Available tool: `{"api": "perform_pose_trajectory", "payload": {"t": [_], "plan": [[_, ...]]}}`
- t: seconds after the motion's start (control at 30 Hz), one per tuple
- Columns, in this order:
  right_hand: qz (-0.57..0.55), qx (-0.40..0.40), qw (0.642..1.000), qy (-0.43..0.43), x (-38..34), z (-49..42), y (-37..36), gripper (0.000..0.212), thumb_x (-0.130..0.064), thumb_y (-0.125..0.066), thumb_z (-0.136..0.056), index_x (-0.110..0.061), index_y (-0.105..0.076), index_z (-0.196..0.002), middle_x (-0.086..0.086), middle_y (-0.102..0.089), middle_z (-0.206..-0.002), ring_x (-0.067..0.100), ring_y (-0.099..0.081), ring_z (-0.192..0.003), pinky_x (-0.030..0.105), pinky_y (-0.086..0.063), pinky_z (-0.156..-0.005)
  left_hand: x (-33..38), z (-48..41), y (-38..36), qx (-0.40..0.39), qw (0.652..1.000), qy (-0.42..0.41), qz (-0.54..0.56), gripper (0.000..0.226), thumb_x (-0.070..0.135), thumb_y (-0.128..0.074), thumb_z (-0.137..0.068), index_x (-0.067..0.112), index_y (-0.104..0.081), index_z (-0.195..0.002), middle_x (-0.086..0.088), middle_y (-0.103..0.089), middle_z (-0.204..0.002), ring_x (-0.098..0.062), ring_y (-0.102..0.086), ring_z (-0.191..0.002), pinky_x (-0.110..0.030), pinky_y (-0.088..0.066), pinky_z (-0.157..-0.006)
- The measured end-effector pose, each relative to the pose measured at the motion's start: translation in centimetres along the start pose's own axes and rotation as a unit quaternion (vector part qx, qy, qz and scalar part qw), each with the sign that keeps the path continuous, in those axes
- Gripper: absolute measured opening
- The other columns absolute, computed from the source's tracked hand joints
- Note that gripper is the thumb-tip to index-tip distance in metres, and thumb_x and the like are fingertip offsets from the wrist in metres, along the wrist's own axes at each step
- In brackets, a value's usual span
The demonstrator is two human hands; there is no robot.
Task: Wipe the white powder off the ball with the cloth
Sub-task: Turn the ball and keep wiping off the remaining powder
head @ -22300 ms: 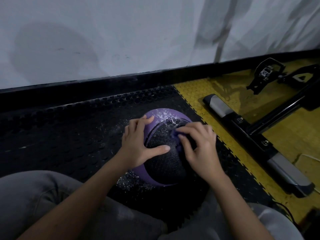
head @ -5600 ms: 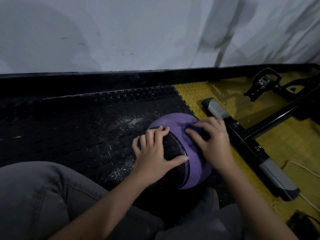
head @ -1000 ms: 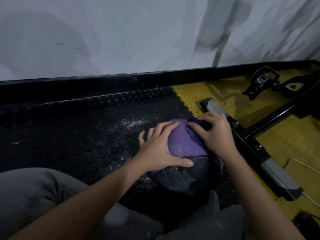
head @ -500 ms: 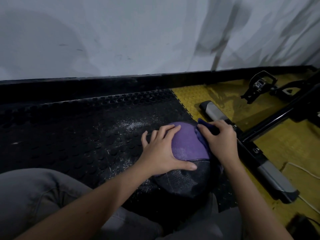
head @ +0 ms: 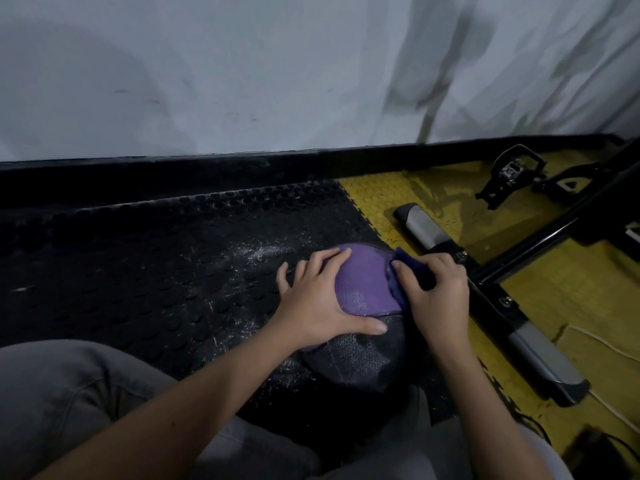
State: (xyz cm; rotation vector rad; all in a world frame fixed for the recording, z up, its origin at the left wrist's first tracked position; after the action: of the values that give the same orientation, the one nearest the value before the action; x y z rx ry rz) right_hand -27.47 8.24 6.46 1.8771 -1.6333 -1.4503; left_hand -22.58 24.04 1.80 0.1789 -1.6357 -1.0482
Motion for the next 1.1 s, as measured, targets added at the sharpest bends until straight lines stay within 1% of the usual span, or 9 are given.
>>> {"api": "perform_pose_trajectory", "payload": {"t": [0.17,0.37,0.43,0.53,0.63,0.77,0.83,0.9,1.1], "plan": [[0.025,-0.028,0.983,0.179,-3.0,3.2,-0.3,0.033,-0.044,-0.059,-0.081,-0.015,-0.071,-0.090,-0.002,-0.060,-0.093,0.018,-0.047,-0.088,0.030,-0.037,-0.075,-0.7,0.0,0.5,-0.003,1.000,0.007,-0.009,0.116,0.076,-0.067,-0.050,0.038,-0.014,-0.146,0.020,-0.015,-0.145,-0.012,-0.016,-0.137,-0.049,0.010,-0.112],[-0.044,-0.018,0.999,-0.009,0.6,-1.2,-0.3,0.022,-0.030,-0.072,-0.079,-0.009,-0.070,-0.085,-0.002,-0.056,-0.086,0.028,-0.054,-0.087,0.026,-0.033,-0.073,-0.8,-0.2,0.6,-0.016,0.999,0.023,0.015,0.118,0.076,-0.064,-0.050,0.036,-0.010,-0.147,0.017,-0.011,-0.147,-0.016,-0.011,-0.138,-0.049,0.010,-0.112],[-0.036,-0.007,0.999,-0.024,0.3,-0.8,-0.6,0.023,-0.031,-0.070,-0.080,-0.009,-0.070,-0.086,-0.002,-0.057,-0.086,0.027,-0.053,-0.087,0.030,-0.036,-0.073,-0.7,-0.4,0.6,-0.011,0.999,0.029,0.023,0.118,0.076,-0.064,-0.050,0.036,-0.011,-0.146,0.017,-0.013,-0.146,-0.017,-0.013,-0.137,-0.050,0.008,-0.112],[0.009,0.026,0.996,0.090,-2.4,1.8,-0.8,0.030,-0.039,-0.062,-0.082,-0.011,-0.070,-0.087,0.000,-0.061,-0.088,0.022,-0.050,-0.085,0.033,-0.040,-0.072,-1.0,-0.5,0.7,0.000,0.999,0.037,0.025,0.117,0.075,-0.068,-0.050,0.036,-0.013,-0.146,0.016,-0.016,-0.145,-0.015,-0.016,-0.135,-0.050,0.006,-0.113],[0.014,-0.009,0.983,0.183,-3.0,2.0,-0.9,0.026,-0.037,-0.068,-0.079,-0.012,-0.071,-0.087,0.001,-0.061,-0.089,0.021,-0.050,-0.084,0.032,-0.039,-0.072,-1.3,-0.4,0.9,-0.001,0.999,0.037,0.032,0.116,0.073,-0.069,-0.050,0.037,-0.014,-0.146,0.017,-0.016,-0.145,-0.015,-0.016,-0.135,-0.049,0.006,-0.113],[-0.097,-0.013,0.995,-0.034,1.1,-1.5,-0.7,0.018,-0.029,-0.073,-0.079,-0.012,-0.069,-0.083,0.003,-0.062,-0.088,0.021,-0.055,-0.083,0.027,-0.039,-0.072,-1.3,-0.4,0.8,-0.004,0.998,0.035,0.043,0.119,0.077,-0.063,-0.047,0.036,-0.012,-0.146,0.016,-0.015,-0.145,-0.015,-0.015,-0.135,-0.049,0.007,-0.113],[-0.190,-0.036,0.965,-0.175,3.2,-1.9,-0.9,0.024,-0.033,-0.070,-0.081,-0.010,-0.068,-0.089,0.008,-0.066,-0.089,0.019,-0.059,-0.080,0.027,-0.043,-0.068,-1.2,-0.5,0.8,-0.004,0.998,0.041,0.047,0.120,0.079,-0.057,-0.044,0.036,-0.011,-0.146,0.016,-0.014,-0.145,-0.016,-0.014,-0.135,-0.050,0.007,-0.113],[-0.207,-0.035,0.956,-0.205,4.0,-1.6,-0.9,0.022,-0.032,-0.069,-0.082,-0.012,-0.065,-0.090,0.008,-0.066,-0.089,0.019,-0.059,-0.081,0.026,-0.043,-0.067,-1.2,-0.7,0.8,0.001,0.998,0.043,0.049,0.121,0.080,-0.053,-0.042,0.036,-0.011,-0.146,0.014,-0.014,-0.145,-0.017,-0.014,-0.135,-0.050,0.007,-0.112],[-0.048,0.037,0.996,0.064,-1.4,2.4,-1.1,0.023,-0.036,-0.068,-0.080,-0.015,-0.071,-0.090,-0.009,-0.055,-0.094,0.015,-0.046,-0.090,0.020,-0.033,-0.077,-1.6,-0.9,1.1,0.018,0.997,0.059,0.055,0.117,0.080,-0.056,-0.045,0.037,-0.015,-0.145,0.014,-0.018,-0.146,-0.016,-0.018,-0.135,-0.050,0.004,-0.113]]}}
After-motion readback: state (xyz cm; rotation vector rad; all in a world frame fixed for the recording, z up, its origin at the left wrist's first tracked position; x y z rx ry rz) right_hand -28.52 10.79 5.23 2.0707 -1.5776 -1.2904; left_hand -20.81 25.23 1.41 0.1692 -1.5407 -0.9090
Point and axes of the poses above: each hand's wrist, its own z-axis away from the middle knuckle, its own y-axis out of the back of the hand, x = y × z, the point moved 4 cm from there along -z, towards the middle knuckle
